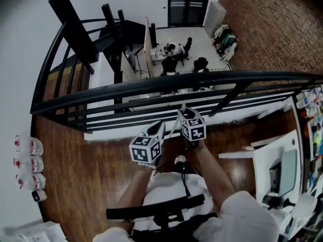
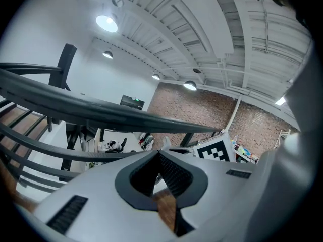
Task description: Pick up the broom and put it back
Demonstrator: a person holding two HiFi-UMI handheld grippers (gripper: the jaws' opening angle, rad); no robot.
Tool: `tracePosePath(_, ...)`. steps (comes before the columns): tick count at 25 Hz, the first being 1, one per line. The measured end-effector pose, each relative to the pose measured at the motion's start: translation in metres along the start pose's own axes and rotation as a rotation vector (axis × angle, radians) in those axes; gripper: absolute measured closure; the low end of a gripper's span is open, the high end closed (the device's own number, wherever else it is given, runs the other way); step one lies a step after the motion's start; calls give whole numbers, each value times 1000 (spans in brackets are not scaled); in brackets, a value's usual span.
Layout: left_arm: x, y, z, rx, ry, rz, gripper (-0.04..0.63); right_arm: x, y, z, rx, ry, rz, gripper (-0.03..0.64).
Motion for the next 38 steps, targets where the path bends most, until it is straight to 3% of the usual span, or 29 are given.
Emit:
tracePosePath(7, -9, -21, 8, -57, 1, -20, 607, 52, 9, 85, -17, -135, 65, 491)
tracePosePath(15, 12, -25, 28, -75, -57, -47, 607, 121, 33, 161, -60, -294, 108, 491)
tracePosePath(23, 33, -30, 38, -67, -118, -76, 607, 118, 39, 188, -94, -327, 83, 491)
tracePosePath(38, 26, -45, 38, -77, -125, -65, 607, 94, 49, 212, -59, -310, 36, 491)
Point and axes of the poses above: the fingertips, and each gripper's own axes: z backward along the fingers, y to its left, x out of its top, the point moved 5 cm from there along z, backward along the fingers, and after that the axes turned 4 degrees about x, right-handed, at the moved point
